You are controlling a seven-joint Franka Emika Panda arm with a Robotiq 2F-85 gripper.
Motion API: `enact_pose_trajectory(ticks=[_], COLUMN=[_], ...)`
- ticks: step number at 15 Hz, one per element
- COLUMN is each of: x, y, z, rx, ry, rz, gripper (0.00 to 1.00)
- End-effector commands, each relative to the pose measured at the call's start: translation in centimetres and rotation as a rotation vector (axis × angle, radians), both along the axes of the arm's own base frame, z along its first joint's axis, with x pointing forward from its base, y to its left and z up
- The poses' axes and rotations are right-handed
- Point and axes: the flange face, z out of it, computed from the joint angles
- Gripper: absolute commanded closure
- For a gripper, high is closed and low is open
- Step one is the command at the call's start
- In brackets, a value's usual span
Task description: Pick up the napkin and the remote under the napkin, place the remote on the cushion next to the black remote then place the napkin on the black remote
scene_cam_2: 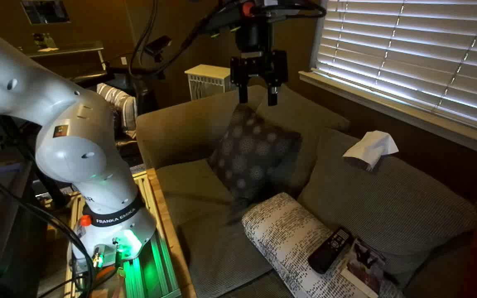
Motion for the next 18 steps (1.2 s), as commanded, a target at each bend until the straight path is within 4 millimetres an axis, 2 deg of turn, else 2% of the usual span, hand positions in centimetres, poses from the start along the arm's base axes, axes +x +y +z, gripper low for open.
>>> enact_pose_trajectory(ticks=[1,6,8,12,16,18], x=[0.0,0.3,2.4,7.8,13.5,16.3], y=[0.0,0.0,-0.3,-0.7,-1.2,-1.5], z=[0.1,0.2,0.8,1.7,1.5,1.3], rx=[0.0,-0.001,0.032,0.043,0.017,0.022], ry=[0.001,-0.015,-0.066,-0.09,-0.082,-0.089], rz=[0.0,-0.013,-0.124,-0.262,-0.344,-0.324], gripper=[0.0,0.0,0.0,0.0,0.0,0.0])
